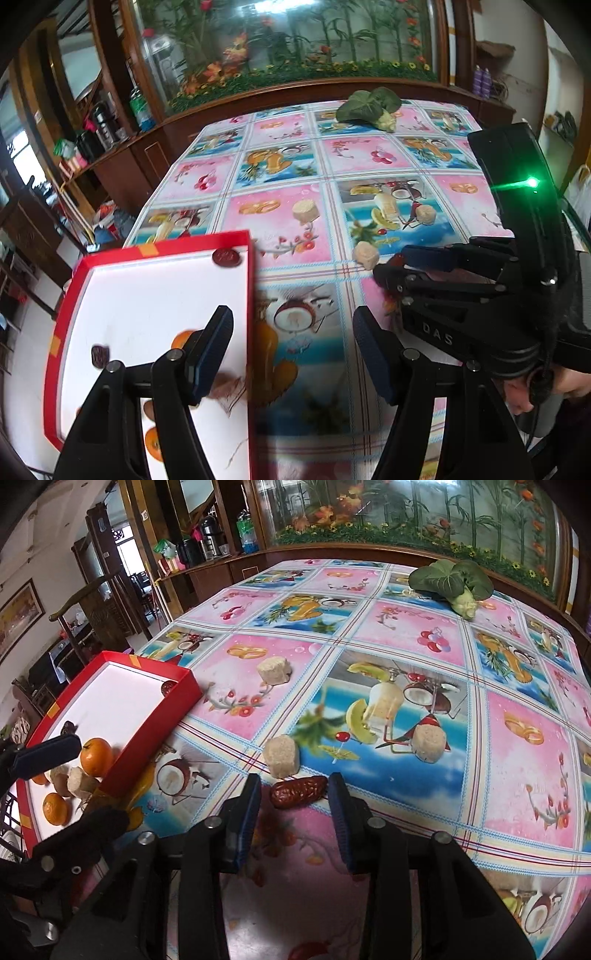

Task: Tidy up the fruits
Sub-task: 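Grasp a dark date with the right tool while the left tool approaches a beige cube, then hold the date in the right tool while the left tool reaches for the beige cube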

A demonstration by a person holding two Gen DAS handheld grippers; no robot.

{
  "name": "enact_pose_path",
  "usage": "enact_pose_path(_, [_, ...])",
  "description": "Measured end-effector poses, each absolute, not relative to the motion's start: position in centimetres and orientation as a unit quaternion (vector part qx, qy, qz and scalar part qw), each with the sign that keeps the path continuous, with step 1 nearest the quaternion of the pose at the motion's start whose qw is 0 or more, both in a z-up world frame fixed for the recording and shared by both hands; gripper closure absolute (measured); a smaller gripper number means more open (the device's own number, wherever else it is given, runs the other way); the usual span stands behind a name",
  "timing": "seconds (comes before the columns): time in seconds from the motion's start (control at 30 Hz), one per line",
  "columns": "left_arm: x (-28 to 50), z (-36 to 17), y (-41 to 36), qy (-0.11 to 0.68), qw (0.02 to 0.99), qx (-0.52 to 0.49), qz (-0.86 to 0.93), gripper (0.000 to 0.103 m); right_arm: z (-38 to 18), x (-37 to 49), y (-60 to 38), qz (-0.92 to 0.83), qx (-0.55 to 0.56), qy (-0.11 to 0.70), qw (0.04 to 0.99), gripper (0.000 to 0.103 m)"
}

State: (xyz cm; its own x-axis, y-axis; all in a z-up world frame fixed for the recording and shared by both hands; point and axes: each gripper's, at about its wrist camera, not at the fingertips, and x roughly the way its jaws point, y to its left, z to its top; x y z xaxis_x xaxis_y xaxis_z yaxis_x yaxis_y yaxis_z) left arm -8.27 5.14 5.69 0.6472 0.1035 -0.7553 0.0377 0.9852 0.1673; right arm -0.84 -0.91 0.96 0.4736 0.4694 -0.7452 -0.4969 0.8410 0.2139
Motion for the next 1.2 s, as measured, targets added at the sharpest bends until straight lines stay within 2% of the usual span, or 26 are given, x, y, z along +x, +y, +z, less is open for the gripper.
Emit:
enact_pose_path(0.63, [-0.8, 2.5, 1.1, 0.487, 0.869, 0.080, -0.026, 0.036, 0.8, 1.7, -7.5, 0.201, 0.017, 0.468, 0.860, 0.068])
enact_pose_path(0.73, [-0.2, 2.0, 1.0, 0.492, 0.867, 0.076, -0.023, 0.041, 0.8, 1.8, -7.5, 0.202, 0.021, 0.470, 0.859, 0.069])
enact_pose_path(0.77, [-0.1, 1.8, 1.0, 0.494, 0.866, 0.075, -0.025, 0.046, 0.8, 1.7, -7.5, 0.202, 0.022, 0.471, 0.859, 0.069])
enact_pose_path(1.0, [0.5, 1.7, 0.9, 0.494, 0.867, 0.058, -0.039, 0.059, 0.7, 1.8, -7.6, 0.201, 0.021, 0.471, 0.859, 0.069])
enact_pose_path(1.07, [0.4, 1.7, 0.9, 0.493, 0.867, 0.052, -0.050, 0.068, 0.8, 1.7, -7.6, 0.200, 0.020, 0.471, 0.859, 0.069])
enact_pose_path(1.2, [0.4, 1.6, 1.1, 0.494, 0.866, 0.035, -0.062, 0.076, 0.7, 1.8, -7.7, 0.201, 0.023, 0.473, 0.857, 0.068])
